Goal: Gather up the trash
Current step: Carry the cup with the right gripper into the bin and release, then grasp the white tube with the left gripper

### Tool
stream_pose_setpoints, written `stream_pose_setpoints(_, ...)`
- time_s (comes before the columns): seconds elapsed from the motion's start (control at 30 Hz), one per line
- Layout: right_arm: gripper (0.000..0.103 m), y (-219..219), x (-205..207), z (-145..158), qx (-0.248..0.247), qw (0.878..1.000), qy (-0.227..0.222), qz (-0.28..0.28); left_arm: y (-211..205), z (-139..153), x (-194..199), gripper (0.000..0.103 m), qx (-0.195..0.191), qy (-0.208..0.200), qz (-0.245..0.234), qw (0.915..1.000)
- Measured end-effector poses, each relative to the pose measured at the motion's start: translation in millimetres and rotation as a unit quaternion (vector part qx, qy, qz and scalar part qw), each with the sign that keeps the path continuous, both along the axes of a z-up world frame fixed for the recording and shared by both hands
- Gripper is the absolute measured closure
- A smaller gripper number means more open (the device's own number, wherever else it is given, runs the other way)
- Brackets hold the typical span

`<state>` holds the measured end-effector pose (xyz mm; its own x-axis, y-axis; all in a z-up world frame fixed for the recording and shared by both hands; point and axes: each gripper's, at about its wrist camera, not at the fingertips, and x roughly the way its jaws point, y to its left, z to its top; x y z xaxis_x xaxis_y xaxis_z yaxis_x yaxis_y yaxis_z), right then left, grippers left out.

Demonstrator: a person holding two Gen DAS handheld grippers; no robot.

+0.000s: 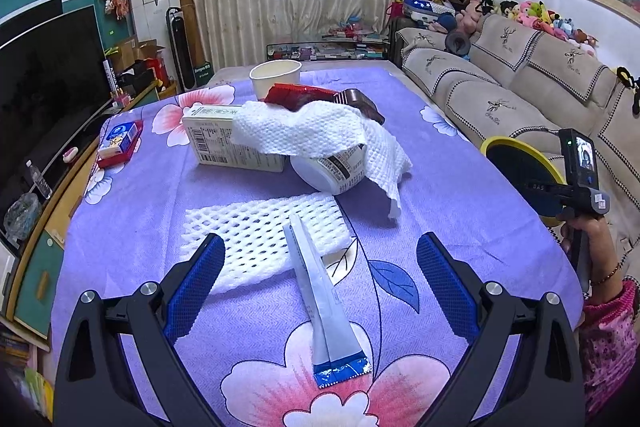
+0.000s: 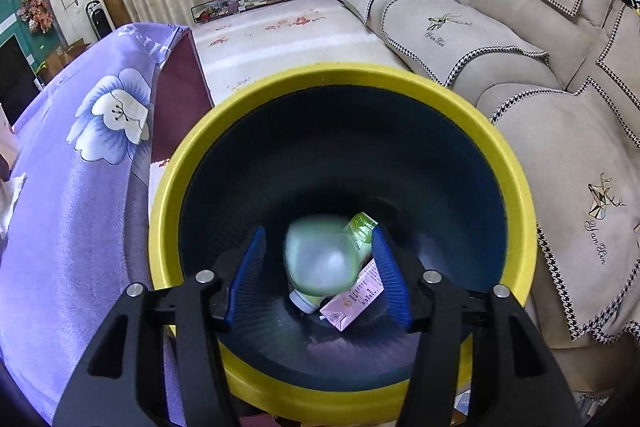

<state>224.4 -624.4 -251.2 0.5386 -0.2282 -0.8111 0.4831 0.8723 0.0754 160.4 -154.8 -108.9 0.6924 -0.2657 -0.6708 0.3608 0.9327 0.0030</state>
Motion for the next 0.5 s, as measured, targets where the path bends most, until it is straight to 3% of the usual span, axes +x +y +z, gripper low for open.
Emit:
stream_pose_setpoints(0.27, 0.045, 10.9, -31.2, 25.3, -0.004, 0.999, -0.033, -0.008, 2.9, -6.1, -6.0, 0.008, 0.01, 0.004, 0.006, 0.9999)
stream_pose_setpoints(0.5, 0.042, 25.5, -61.2, 39.6, 0.008, 0.998, -0.057, 0.006, 2.1, -27.5, -12.8, 0.009, 0.024, 0.031, 0.009, 0.9992)
